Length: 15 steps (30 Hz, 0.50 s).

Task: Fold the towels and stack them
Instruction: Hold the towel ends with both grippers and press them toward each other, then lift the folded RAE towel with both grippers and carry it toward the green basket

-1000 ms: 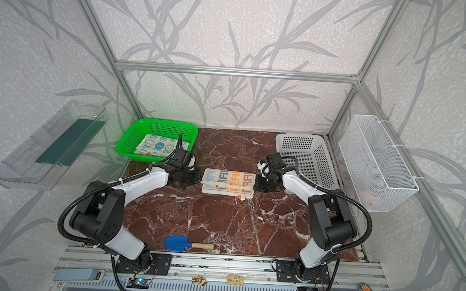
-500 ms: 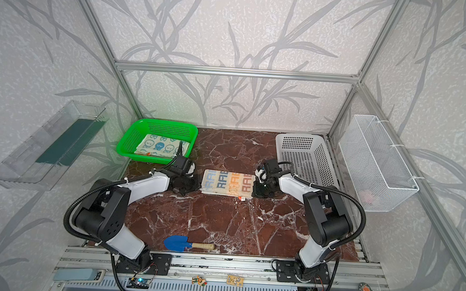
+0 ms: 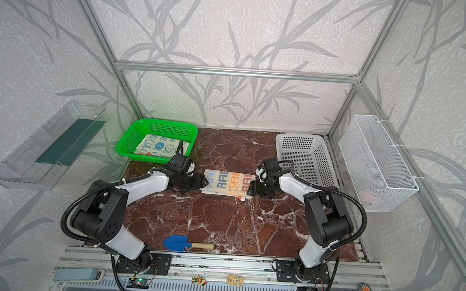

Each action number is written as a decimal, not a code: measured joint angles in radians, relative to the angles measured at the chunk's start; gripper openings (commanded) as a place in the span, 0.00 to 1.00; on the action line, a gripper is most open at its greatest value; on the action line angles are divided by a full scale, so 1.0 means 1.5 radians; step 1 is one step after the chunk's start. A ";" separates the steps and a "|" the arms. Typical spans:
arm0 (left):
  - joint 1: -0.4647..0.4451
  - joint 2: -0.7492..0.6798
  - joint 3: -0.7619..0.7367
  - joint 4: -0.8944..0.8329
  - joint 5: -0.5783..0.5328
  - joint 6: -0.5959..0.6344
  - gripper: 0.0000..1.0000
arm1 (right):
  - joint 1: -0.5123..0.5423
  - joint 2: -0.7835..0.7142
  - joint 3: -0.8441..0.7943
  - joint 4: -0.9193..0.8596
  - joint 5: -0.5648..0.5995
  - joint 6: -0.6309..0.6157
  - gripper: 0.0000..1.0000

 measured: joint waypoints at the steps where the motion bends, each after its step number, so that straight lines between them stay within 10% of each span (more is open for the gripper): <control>1: 0.000 -0.003 0.007 -0.003 -0.003 0.002 0.99 | 0.000 -0.003 0.005 -0.004 0.003 -0.002 0.95; 15: 0.000 0.170 0.190 -0.082 0.021 0.034 0.99 | 0.000 0.080 0.095 -0.013 0.016 -0.003 0.99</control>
